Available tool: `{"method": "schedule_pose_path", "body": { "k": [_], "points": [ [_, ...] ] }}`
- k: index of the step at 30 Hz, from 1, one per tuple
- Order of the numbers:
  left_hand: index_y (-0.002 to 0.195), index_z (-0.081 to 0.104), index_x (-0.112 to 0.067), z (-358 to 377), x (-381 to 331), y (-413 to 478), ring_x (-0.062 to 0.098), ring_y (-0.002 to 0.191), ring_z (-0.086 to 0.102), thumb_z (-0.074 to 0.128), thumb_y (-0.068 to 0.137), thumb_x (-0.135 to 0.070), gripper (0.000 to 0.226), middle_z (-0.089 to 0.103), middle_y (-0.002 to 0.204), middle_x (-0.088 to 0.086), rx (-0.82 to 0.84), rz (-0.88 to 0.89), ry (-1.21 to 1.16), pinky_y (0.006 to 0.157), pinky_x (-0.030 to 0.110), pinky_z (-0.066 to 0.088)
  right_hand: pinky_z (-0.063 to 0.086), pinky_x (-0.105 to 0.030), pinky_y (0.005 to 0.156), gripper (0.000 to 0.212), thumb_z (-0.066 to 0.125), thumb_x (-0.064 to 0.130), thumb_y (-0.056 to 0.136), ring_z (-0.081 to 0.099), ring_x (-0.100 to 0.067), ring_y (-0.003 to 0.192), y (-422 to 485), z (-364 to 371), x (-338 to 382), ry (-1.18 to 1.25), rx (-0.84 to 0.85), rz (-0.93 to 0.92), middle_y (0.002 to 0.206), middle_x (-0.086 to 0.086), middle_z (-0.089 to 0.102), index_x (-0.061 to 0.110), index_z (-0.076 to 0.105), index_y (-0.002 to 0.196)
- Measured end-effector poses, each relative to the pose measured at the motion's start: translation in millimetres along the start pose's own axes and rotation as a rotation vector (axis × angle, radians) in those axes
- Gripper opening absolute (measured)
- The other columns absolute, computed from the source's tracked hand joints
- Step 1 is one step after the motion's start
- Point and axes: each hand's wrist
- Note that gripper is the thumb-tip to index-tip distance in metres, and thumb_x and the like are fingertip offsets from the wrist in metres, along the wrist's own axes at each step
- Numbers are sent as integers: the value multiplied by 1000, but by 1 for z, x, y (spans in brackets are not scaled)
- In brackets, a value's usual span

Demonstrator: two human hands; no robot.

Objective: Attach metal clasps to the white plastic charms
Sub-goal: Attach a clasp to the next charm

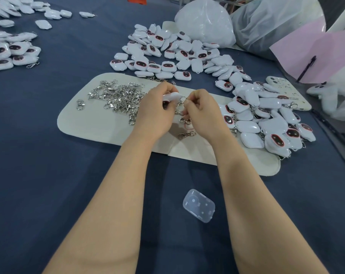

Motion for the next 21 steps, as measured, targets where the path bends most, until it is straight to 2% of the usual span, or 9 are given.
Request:
{"method": "schedule_pose_path", "body": {
  "k": [4, 9, 12, 15, 17, 19, 21],
  "points": [
    [98, 61, -14, -1, 1, 1, 14, 75, 49, 56, 92, -10, 9, 60, 91, -1, 12, 13, 25, 63, 19, 34, 44, -17, 47, 15, 45, 8, 94, 53, -10, 53, 1, -2, -1, 11, 16, 8, 76, -4, 58, 18, 45, 83],
    [100, 59, -15, 1, 3, 1, 14, 78, 51, 54, 93, -11, 9, 62, 95, 3, 24, 8, 63, 60, 14, 33, 48, -28, 56, 6, 45, 9, 93, 54, -10, 53, 2, -1, -4, -24, 49, 21, 74, -2, 58, 13, 48, 90],
    [99, 59, -16, 1, 4, 0, 13, 77, 51, 54, 93, -11, 9, 61, 95, 1, 35, 1, 67, 59, 7, 35, 48, -26, 55, 8, 45, 10, 93, 54, -9, 53, 3, -2, -4, -21, 44, 26, 75, -3, 58, 14, 48, 87],
    [95, 59, -18, 1, 3, 0, 16, 82, 53, 55, 91, -11, 9, 63, 96, 3, 37, -16, 31, 68, 21, 39, 44, -16, 47, 16, 45, 10, 93, 52, 2, 44, 4, -3, -7, -30, 24, 10, 75, -1, 56, 19, 45, 80],
    [93, 60, -18, 1, 2, 0, 18, 84, 55, 56, 89, -10, 9, 64, 95, 2, 33, -25, 20, 73, 26, 43, 39, -11, 45, 12, 45, 9, 92, 51, 6, 43, 5, -2, -8, -83, 15, -16, 72, 2, 54, 17, 45, 83],
    [94, 64, -17, 2, 2, 1, 15, 86, 55, 57, 87, -12, 11, 63, 97, 0, 29, -31, 41, 72, 18, 41, 37, -8, 44, 6, 44, 8, 92, 49, 8, 43, 5, -2, -8, -118, 16, -33, 70, 4, 51, 13, 46, 88],
    [96, 67, -21, 2, 2, 2, 8, 88, 50, 59, 86, -16, 14, 56, 103, -3, 23, -54, 71, 68, 1, 33, 36, -7, 42, 7, 44, 7, 91, 51, 6, 47, 5, -3, -7, -91, 25, -29, 72, 3, 51, 13, 47, 87]
  ]
}}
Point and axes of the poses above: each hand's wrist, its own y-axis towards the middle knuckle, its own z-axis out of the palm, x = y × z
